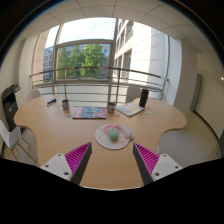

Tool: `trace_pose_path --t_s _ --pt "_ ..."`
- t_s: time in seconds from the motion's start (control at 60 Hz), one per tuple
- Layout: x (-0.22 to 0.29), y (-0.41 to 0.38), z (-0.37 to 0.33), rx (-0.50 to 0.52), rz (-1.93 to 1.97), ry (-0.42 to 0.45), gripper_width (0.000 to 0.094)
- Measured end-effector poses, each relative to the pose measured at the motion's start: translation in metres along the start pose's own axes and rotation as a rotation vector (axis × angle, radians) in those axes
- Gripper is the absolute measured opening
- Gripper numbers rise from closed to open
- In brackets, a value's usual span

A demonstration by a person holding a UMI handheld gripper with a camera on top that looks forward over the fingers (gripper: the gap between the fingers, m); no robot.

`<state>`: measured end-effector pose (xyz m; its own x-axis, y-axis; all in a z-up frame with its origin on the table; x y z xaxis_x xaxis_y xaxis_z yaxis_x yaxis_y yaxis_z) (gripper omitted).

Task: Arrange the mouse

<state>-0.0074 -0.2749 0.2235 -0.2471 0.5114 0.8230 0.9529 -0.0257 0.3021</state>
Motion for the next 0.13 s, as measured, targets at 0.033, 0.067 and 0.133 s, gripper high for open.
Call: trace_pose_path --t_s 0.033,0.067,0.133 --pt "-0.0011 -0.0004 -0.0016 0.002 -0.003 -0.002 0.0845" --pt "-0.0012 0.0001 -0.0038 0.0 -0.008 0.0 0.0843" --pt "-0.0019 0.0025 -0.008 -0.006 -0.024 -0.003 0.0845"
Point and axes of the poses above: the point between the fingertips, and its own axes, seen from behind it with the camera up: y to the right, x up, z forward, the way the camera looks, the point moved 3 cm from there along -z, backward, against the way the camera looks, and after that the axes turned 14 degrees about -z, right-handed, at the moved point
